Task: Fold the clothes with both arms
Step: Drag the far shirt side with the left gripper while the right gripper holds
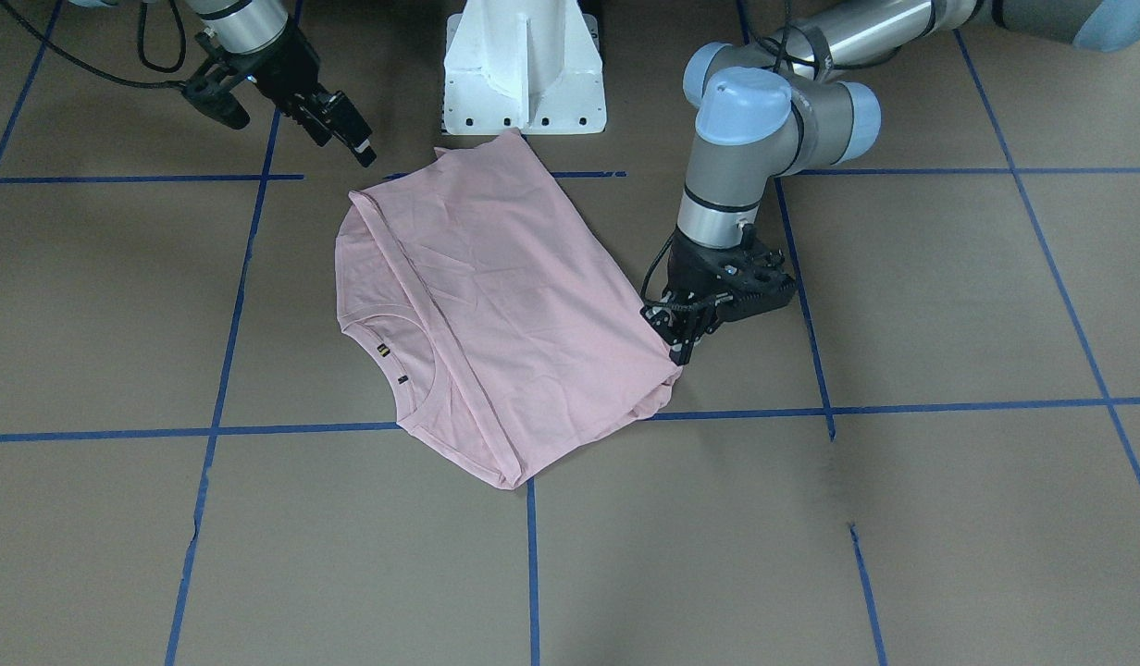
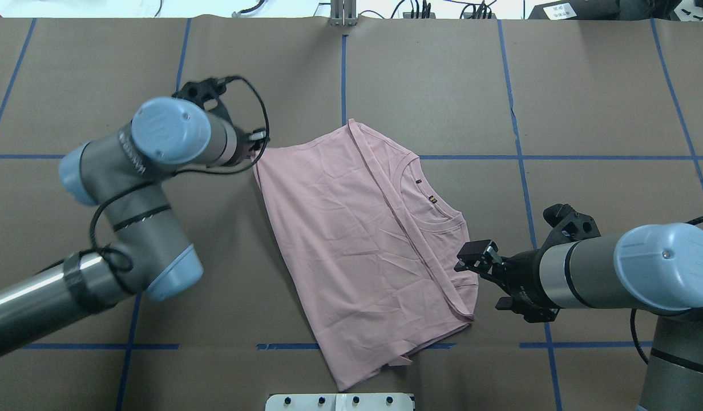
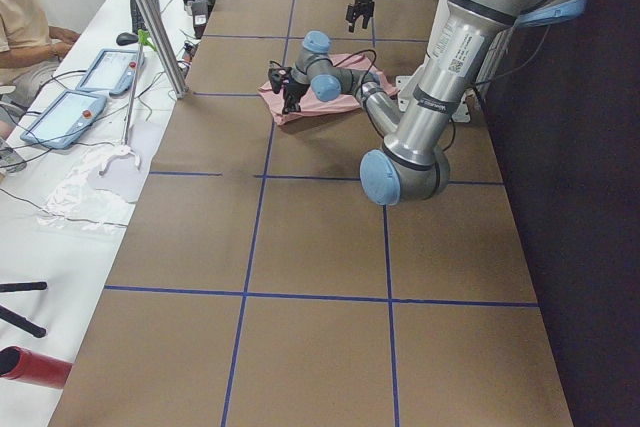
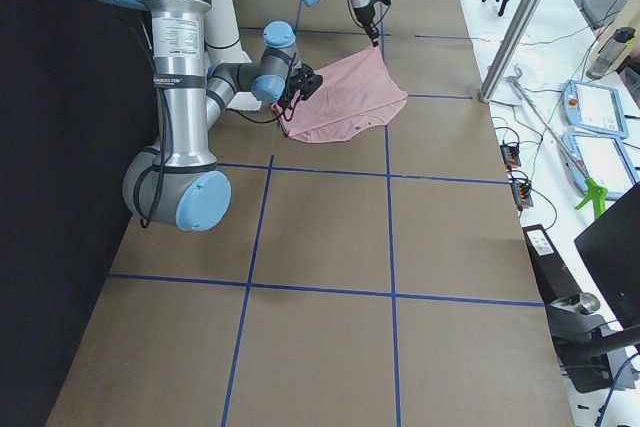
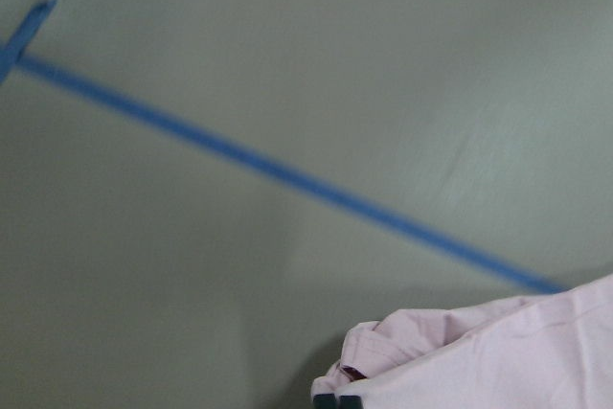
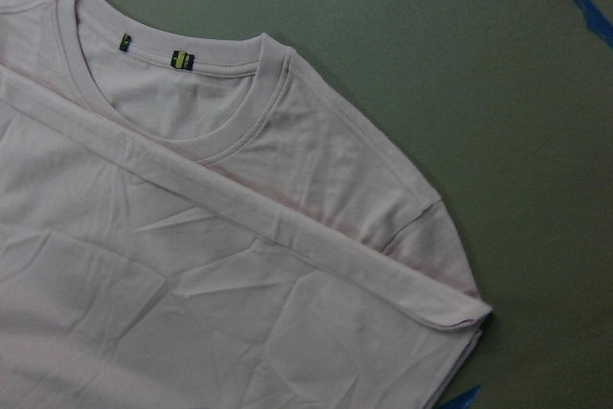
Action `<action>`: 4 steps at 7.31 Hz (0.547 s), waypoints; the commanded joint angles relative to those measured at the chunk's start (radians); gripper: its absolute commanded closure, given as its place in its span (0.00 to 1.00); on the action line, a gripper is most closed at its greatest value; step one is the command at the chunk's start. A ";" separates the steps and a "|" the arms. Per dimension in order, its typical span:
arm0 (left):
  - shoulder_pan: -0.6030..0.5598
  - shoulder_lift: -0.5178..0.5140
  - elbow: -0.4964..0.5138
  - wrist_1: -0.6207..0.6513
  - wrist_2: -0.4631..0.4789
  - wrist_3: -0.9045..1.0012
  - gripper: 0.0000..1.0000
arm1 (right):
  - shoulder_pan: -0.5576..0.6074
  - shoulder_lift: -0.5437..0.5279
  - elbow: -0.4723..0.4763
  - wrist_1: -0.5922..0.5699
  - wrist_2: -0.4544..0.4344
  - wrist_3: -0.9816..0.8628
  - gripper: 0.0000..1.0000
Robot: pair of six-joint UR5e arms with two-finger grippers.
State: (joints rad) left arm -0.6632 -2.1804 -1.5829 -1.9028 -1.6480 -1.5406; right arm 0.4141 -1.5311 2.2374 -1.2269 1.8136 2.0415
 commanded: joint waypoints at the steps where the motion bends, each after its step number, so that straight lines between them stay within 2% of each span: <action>1: -0.076 -0.143 0.287 -0.196 -0.001 0.049 1.00 | 0.029 0.028 0.001 0.001 0.000 0.000 0.00; 2: -0.093 -0.185 0.378 -0.241 -0.001 0.080 1.00 | 0.037 0.038 0.001 0.001 -0.002 0.000 0.00; 3: -0.108 -0.229 0.511 -0.349 0.000 0.082 1.00 | 0.041 0.054 -0.002 0.001 -0.002 0.000 0.00; 4: -0.128 -0.231 0.576 -0.440 -0.001 0.089 1.00 | 0.040 0.055 -0.011 0.001 -0.014 0.000 0.00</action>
State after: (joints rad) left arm -0.7668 -2.3865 -1.1217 -2.2246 -1.6484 -1.4632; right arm 0.4519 -1.4847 2.2341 -1.2257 1.8089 2.0417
